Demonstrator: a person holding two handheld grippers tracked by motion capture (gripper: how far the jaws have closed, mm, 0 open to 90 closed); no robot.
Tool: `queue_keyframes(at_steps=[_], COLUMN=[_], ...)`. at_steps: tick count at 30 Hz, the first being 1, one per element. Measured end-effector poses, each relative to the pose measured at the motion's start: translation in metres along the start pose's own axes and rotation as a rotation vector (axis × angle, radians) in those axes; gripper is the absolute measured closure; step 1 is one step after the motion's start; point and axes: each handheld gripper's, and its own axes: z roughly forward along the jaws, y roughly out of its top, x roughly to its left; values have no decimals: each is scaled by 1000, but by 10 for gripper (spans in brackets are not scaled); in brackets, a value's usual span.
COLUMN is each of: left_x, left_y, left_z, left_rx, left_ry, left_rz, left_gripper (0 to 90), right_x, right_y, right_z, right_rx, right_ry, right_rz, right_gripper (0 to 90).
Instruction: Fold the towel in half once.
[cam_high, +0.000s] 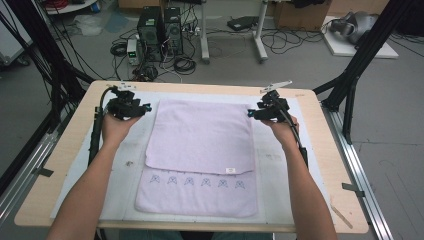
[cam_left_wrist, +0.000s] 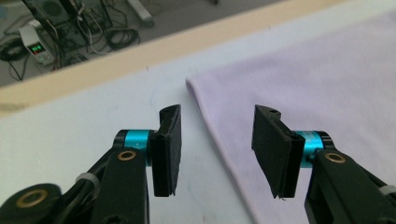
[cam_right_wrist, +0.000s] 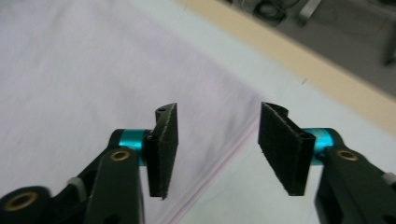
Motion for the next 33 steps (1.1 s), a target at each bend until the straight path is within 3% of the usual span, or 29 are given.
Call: queue_keyframes(at_steps=[2, 4, 6, 13, 20, 22, 24, 26, 33], left_x=[-2, -5, -8, -29, -55, -61, -63, -64, -58], left_y=[-13, -24, -33, -59, -77, -80, -84, -91, -115], left_z=[-3, -9, -14, -37, -47, -46, -45, -44, -47], left_rx=[6, 2, 10, -19, -25, -8, 0, 29, 95], left_ry=[-19, -50, -77, -151, -301, -314, -323, -323, -299], left_rz=[8, 7, 14, 72, 168, 190, 199, 208, 215], left_gripper=[515, 499, 491, 500, 695, 694, 690, 681, 680], right_x=[7, 18, 25, 54, 81, 87, 92, 98, 102], right_y=[-5, -12, -18, -47, -75, -82, -85, -90, -112], right_z=[1, -3, -7, -24, -32, -31, -29, -29, -26], right_rx=[48, 21, 18, -14, -43, -37, 19, -1, 34], right_ry=[56, 48, 89, 142, 212, 229, 248, 255, 260], right_rz=[-6, -56, -45, -99, -134, -151, -164, -180, -183], right_gripper=[430, 437, 437, 453, 508, 521, 522, 542, 550])
